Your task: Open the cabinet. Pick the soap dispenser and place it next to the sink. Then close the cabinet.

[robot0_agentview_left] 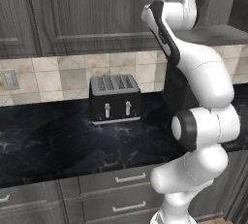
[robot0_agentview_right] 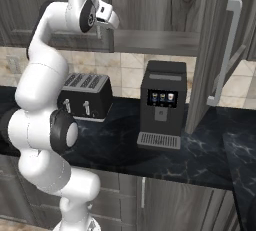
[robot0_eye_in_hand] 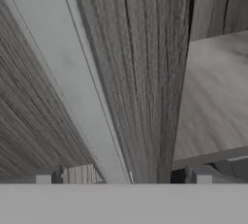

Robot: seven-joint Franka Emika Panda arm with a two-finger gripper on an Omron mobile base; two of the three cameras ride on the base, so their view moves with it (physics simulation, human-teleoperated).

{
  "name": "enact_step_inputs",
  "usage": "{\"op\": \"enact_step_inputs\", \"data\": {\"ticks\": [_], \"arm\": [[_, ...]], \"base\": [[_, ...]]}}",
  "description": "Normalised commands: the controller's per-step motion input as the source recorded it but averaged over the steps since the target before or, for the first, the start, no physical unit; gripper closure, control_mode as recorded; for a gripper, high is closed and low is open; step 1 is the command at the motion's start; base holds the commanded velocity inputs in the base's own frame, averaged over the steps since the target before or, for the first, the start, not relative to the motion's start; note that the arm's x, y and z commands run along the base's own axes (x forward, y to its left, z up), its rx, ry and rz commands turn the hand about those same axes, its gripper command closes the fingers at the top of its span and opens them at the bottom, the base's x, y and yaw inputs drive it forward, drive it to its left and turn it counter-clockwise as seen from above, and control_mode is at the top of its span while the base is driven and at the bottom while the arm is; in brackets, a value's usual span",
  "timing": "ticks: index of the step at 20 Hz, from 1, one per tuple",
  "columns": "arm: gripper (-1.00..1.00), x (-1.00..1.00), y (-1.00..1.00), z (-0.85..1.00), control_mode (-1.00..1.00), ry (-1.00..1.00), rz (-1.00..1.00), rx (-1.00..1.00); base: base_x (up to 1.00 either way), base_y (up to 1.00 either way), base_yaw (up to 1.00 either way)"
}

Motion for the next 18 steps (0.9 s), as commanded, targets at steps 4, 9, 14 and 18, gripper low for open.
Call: {"op": "enact_step_inputs", "data": {"ticks": [4,9,14,18], "arm": [[-1.0,0.08,0.0,0.0,-1.0,-0.1,0.0,0.08],[-1.0,0.0,0.0,0.0,-1.0,-0.18,0.0,0.07],[-1.0,0.0,0.0,0.0,-1.0,-0.17,0.0,0.02],[-1.0,0.19,0.0,0.0,-1.0,-0.02,0.0,0.0]], "base": [[0.0,0.0,0.0],[0.0,0.0,0.0],[0.0,0.0,0.0],[0.0,0.0,0.0]]}}
